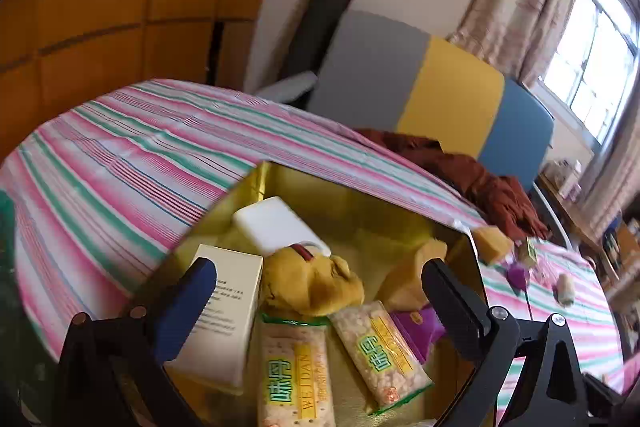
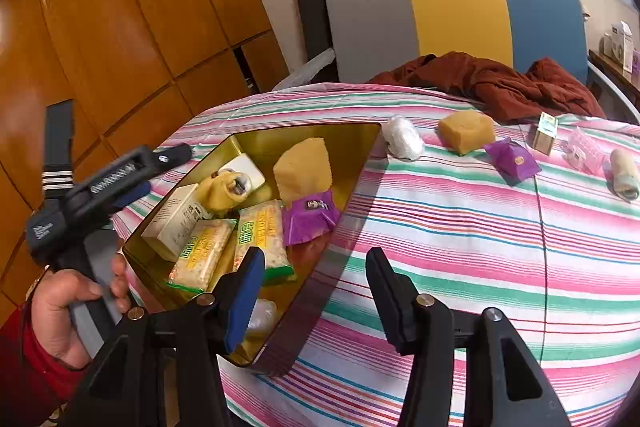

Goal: Organize objects
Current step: 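Release the pouch into the tray with the right tool while the left tool releases the sock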

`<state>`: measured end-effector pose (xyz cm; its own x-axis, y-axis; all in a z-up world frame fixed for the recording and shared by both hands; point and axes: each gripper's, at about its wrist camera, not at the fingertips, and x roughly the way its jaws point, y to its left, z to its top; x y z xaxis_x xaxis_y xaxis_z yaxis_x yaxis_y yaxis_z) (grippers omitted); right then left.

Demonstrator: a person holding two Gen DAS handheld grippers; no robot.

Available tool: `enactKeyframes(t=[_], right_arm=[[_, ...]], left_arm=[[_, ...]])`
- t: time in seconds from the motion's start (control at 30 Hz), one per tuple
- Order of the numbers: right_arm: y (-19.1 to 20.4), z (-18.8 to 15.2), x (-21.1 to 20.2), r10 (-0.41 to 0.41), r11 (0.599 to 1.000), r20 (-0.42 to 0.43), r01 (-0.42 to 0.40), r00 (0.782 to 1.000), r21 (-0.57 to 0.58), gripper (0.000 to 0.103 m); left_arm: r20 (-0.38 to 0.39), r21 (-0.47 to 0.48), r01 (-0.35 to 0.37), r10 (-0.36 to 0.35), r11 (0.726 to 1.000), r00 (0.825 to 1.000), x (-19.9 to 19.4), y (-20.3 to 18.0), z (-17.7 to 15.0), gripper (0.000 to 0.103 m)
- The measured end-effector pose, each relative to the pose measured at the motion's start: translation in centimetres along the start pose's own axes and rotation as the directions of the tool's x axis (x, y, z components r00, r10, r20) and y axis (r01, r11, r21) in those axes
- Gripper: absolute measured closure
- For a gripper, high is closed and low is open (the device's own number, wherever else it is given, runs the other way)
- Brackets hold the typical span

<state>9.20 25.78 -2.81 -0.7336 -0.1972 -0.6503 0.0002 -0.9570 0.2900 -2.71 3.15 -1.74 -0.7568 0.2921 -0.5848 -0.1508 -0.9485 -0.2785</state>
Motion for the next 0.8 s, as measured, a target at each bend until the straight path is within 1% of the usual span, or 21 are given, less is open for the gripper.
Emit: enactKeyframes(t=[0.1,0.2,0.27,0.47,0.57,0.67,0.8], right_arm=[[-0.5,-0.1,-0.1,-0.004,1.000,0.000,0.004,1.000,0.015,0.050],[-1.0,-0.2,-0.3,-0.006,1.000,-0.002,0.006,1.000,0.024,0.050],[-1.3,-0.3,-0.5,-0.014,1.000,0.002,0.014,1.000,0.026,0.050],[-2.6,-0.7,-1.0,-0.046,0.998,0.000,0.046,0.999,0.034,0.050],[-3.8,-0.9,-1.3,-0.093,0.995,-0.003,0.093,0.996,0.044,0.050],[-5.4,-1.0,-1.6,-0.128,0.990,-0.008,0.128,0.992,0.064,0.050],[-7.4,-1.3,-1.9,-0.161,0.983,-0.015,0.162,0.987,0.083,0.050]], left_arm=[[0.034,-0.004,-0.065,0.065,0.998,0.997,-1.1,0.0,0.1,0.000],[0.042,0.010,-0.098,0.097,0.995,0.994,-1.7,-0.3,0.0,0.000],[0.038,0.013,-0.101,0.100,0.995,0.994,-1.9,-0.6,-0.2,0.000],[-0.003,0.017,-0.048,0.048,0.999,0.999,-2.3,-2.4,-1.2,0.000],[-0.022,0.033,-0.009,0.010,0.999,1.000,-2.4,-3.8,-1.6,0.000],[-0.037,0.053,0.027,-0.025,0.998,0.999,-2.6,-5.2,-1.8,0.000],[-0.076,0.082,0.086,-0.079,0.993,0.994,-2.6,-7.5,-2.4,0.000]])
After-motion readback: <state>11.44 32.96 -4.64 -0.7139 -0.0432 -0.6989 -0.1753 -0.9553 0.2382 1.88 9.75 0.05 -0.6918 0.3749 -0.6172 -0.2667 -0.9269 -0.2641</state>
